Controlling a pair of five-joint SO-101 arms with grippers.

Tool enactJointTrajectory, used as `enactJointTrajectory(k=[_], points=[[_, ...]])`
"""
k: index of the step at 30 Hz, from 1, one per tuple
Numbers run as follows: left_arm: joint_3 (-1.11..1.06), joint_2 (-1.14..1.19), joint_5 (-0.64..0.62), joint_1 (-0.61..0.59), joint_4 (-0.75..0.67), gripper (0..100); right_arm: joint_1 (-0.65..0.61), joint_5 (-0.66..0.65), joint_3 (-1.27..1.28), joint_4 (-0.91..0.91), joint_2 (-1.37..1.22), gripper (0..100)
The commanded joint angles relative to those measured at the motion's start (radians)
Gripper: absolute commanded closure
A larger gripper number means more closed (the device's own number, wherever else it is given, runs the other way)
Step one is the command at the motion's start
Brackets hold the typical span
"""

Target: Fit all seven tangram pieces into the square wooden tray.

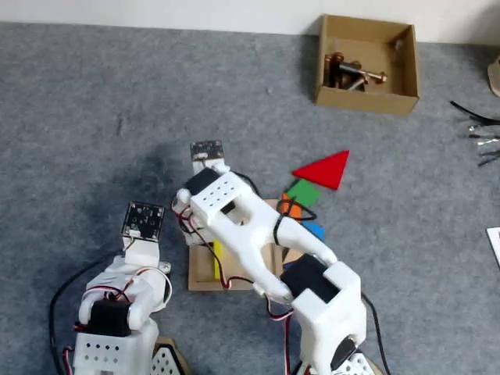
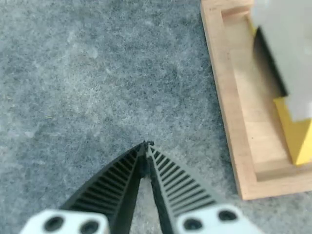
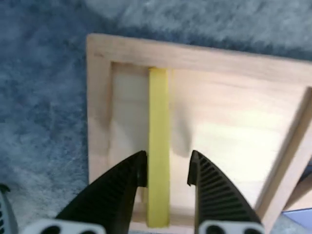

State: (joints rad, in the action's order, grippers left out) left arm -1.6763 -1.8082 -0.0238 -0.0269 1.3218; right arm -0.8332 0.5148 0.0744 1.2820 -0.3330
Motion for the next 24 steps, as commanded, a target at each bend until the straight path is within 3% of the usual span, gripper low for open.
enactJointTrajectory(k=[1, 12, 24], points=[[-0.019, -0.007, -0.006, 0.012, 0.006, 99, 0.035, -0.063, -0.008, -0.002, 0.076, 86.0], [-0.019, -0.007, -0.006, 0.012, 0.006, 99, 0.033, -0.069, -0.008, -0.001, 0.090, 86.0], [-0.019, -0.007, -0.006, 0.012, 0.006, 99, 0.036, -0.071, 0.027, -0.001, 0.306, 86.0]])
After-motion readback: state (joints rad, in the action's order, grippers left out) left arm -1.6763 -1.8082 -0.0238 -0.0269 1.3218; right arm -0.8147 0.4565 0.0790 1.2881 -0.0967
